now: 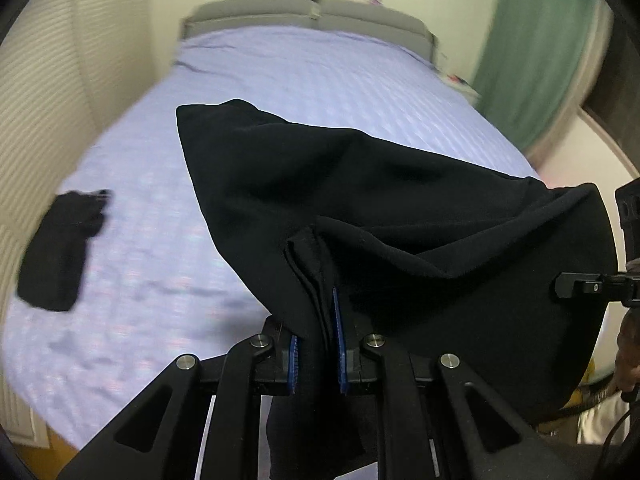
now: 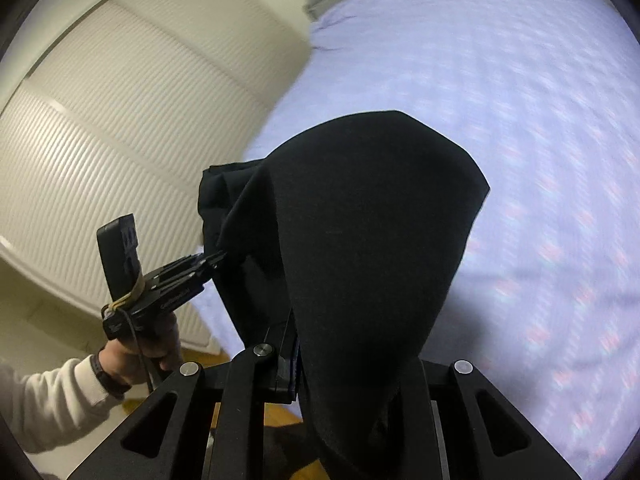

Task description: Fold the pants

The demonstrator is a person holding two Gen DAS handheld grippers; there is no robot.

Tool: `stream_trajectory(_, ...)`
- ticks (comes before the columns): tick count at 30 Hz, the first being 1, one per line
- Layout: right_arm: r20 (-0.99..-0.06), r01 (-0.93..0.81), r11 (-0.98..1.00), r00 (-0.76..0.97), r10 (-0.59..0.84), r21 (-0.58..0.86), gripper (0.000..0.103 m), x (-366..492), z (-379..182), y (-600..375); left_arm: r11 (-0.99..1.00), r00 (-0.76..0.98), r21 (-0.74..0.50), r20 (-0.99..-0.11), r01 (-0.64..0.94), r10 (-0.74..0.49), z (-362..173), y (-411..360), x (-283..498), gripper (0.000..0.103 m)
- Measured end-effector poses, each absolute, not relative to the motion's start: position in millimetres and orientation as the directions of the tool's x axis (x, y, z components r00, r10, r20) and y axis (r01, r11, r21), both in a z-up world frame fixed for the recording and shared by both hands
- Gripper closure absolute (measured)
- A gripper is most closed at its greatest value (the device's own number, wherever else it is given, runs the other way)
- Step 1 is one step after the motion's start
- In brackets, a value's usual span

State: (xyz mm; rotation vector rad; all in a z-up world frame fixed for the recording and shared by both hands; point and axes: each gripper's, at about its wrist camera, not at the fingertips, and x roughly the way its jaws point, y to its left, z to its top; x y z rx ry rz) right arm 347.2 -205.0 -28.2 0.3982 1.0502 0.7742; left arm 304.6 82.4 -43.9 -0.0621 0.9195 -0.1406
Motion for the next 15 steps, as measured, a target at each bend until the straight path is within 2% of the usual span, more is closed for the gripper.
stream_trajectory(10,-0.596,-0.478,0.605,0.192,0.780,0.637,0.083,408,20,54,0.994,0.637,-0.106,-0.767,-0.001,-0.081,-1,349,318,0.088)
stream_trajectory(15,-0.535,-0.432,0.538,0.141,0.833,0.724,0.083,432,9,189,1.000,0.625,-0.021,-0.780,0.012,-0.023,10,484,339,0.088)
